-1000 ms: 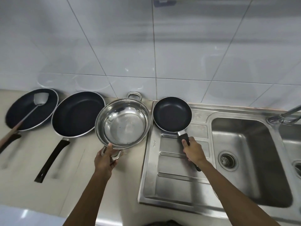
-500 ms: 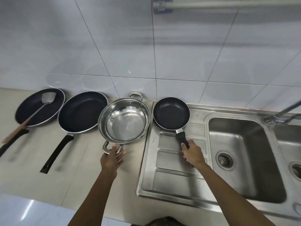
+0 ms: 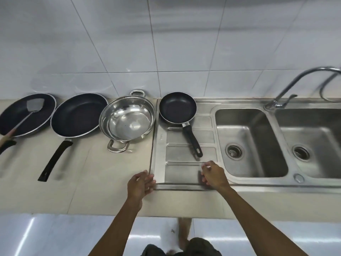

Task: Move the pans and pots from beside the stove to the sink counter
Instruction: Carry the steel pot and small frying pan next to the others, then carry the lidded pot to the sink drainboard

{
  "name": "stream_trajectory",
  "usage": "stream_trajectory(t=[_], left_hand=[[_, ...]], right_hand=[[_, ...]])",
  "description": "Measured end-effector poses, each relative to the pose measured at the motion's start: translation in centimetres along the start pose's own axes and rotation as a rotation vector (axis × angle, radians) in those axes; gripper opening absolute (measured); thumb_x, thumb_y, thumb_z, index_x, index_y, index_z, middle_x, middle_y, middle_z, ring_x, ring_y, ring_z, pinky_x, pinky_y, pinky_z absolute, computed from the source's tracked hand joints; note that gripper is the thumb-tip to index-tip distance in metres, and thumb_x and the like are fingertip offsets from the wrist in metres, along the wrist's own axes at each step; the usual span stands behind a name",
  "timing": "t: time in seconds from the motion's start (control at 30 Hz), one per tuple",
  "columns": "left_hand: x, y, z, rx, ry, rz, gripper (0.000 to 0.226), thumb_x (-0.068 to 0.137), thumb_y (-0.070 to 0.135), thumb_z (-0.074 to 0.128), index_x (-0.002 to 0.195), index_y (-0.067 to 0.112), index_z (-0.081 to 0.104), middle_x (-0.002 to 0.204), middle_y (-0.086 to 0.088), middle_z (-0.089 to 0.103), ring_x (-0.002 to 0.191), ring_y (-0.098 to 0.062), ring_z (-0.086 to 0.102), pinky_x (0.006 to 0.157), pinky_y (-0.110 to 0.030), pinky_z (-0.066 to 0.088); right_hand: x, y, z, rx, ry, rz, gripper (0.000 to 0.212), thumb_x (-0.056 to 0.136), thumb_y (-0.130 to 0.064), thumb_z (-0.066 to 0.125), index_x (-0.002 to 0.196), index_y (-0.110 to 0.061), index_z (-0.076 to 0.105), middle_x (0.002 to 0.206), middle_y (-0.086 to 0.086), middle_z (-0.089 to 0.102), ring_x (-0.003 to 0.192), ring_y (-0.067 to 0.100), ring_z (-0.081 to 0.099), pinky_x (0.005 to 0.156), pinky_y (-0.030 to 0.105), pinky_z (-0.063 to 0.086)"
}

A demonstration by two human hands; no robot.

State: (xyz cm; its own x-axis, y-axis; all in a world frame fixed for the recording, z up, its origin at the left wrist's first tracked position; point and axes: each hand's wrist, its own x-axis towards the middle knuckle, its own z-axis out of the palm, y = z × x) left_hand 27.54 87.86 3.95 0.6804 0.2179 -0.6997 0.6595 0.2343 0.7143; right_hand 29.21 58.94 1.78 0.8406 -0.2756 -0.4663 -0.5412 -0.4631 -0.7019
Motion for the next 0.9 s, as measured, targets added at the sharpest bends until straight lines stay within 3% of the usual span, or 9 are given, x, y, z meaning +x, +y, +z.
stream_trajectory(t=[0.13, 0.27, 0.33, 0.4, 0.5, 0.6, 0.7, 0.83, 0.9], left_hand=[[-3.1, -2.6, 1.0, 0.321, -0.155, 0.176, 0.016, 0.098, 0.03, 0.065, 0.105, 0.016, 0.067, 0.096, -0.008, 0.082, 0.083, -0.025, 0.078, 0.059, -0.029, 0.052], [-6.3, -6.1, 3.5, 0.636, -0.331, 0.35, 0.016, 0.096, 0.035, 0.067, 0.101, 0.021, 0.071, 0.096, 0.0, 0.08, 0.093, -0.023, 0.076, 0.079, -0.038, 0.057], [-8.6, -8.1, 5.3, 0.807, -0.367, 0.456, 0.021, 0.093, 0.038, 0.07, 0.105, 0.021, 0.072, 0.1, 0.004, 0.078, 0.092, -0.011, 0.072, 0.088, -0.033, 0.056], [-11.0, -10.0, 7.1, 0.935, -0.425, 0.565, 0.03, 0.092, 0.043, 0.07, 0.115, 0.023, 0.071, 0.111, 0.006, 0.076, 0.098, -0.007, 0.069, 0.09, -0.026, 0.052], [-14.7, -13.3, 10.3, 1.18, -0.557, 0.806, 0.051, 0.094, 0.054, 0.061, 0.134, 0.022, 0.063, 0.136, 0.005, 0.068, 0.125, -0.016, 0.061, 0.106, -0.034, 0.044], [-18.2, -15.9, 13.9, 1.41, -0.638, 1.112, 0.06, 0.098, 0.055, 0.054, 0.144, 0.017, 0.056, 0.15, -0.003, 0.058, 0.139, -0.023, 0.052, 0.112, -0.04, 0.037], [-22.3, -18.4, 18.4, 1.509, -0.681, 1.393, 0.058, 0.097, 0.055, 0.055, 0.141, 0.017, 0.06, 0.15, -0.006, 0.057, 0.142, -0.027, 0.05, 0.114, -0.047, 0.038], [-29.0, -22.5, 25.8, 1.55, -0.759, 1.538, 0.067, 0.096, 0.065, 0.045, 0.14, 0.017, 0.062, 0.15, -0.009, 0.057, 0.141, -0.03, 0.051, 0.115, -0.053, 0.04], [-32.3, -25.0, 29.6, 1.587, -0.802, 1.536, 0.082, 0.096, 0.074, 0.022, 0.151, 0.02, 0.049, 0.161, -0.007, 0.042, 0.151, -0.027, 0.035, 0.124, -0.052, 0.025]], right_hand=[[-6.0, 2.5, -0.7, -0.197, 0.063, -0.129, 0.023, 0.1, -0.029, 0.055, 0.111, -0.014, 0.068, 0.093, 0.008, 0.079, 0.094, 0.034, 0.071, 0.081, 0.037, 0.054], [-12.5, 5.7, -1.6, -0.272, 0.119, -0.208, 0.03, 0.102, -0.028, 0.055, 0.125, -0.012, 0.066, 0.116, 0.009, 0.074, 0.107, 0.03, 0.068, 0.091, 0.039, 0.053], [-15.7, 7.7, -2.5, -0.335, 0.138, -0.245, 0.036, 0.102, -0.029, 0.053, 0.133, -0.013, 0.063, 0.128, 0.007, 0.069, 0.117, 0.027, 0.063, 0.098, 0.038, 0.05], [-18.6, 9.8, -3.8, -0.409, 0.205, -0.296, 0.038, 0.102, -0.03, 0.054, 0.136, -0.013, 0.061, 0.133, 0.006, 0.066, 0.122, 0.027, 0.06, 0.099, 0.038, 0.048], [-22.4, 13.6, -6.5, -0.497, 0.317, -0.324, 0.04, 0.098, -0.025, 0.063, 0.134, -0.008, 0.064, 0.133, 0.012, 0.067, 0.122, 0.032, 0.062, 0.1, 0.041, 0.05], [-25.5, 17.7, -10.1, -0.528, 0.417, -0.302, 0.042, 0.095, -0.024, 0.067, 0.135, -0.008, 0.063, 0.135, 0.012, 0.066, 0.122, 0.032, 0.063, 0.101, 0.042, 0.05], [-28.9, 22.3, -14.4, -0.535, 0.497, -0.228, 0.046, 0.097, -0.029, 0.066, 0.14, -0.014, 0.06, 0.142, 0.009, 0.061, 0.13, 0.031, 0.058, 0.106, 0.042, 0.046], [-33.1, 28.8, -20.8, -0.602, 0.543, -0.089, 0.052, 0.102, -0.039, 0.052, 0.149, -0.02, 0.048, 0.154, 0.007, 0.049, 0.142, 0.034, 0.044, 0.112, 0.048, 0.04], [-35.2, 31.6, -24.2, -0.634, 0.572, -0.016, 0.053, 0.103, -0.044, 0.041, 0.151, -0.022, 0.045, 0.156, 0.006, 0.046, 0.144, 0.034, 0.042, 0.114, 0.051, 0.037]])
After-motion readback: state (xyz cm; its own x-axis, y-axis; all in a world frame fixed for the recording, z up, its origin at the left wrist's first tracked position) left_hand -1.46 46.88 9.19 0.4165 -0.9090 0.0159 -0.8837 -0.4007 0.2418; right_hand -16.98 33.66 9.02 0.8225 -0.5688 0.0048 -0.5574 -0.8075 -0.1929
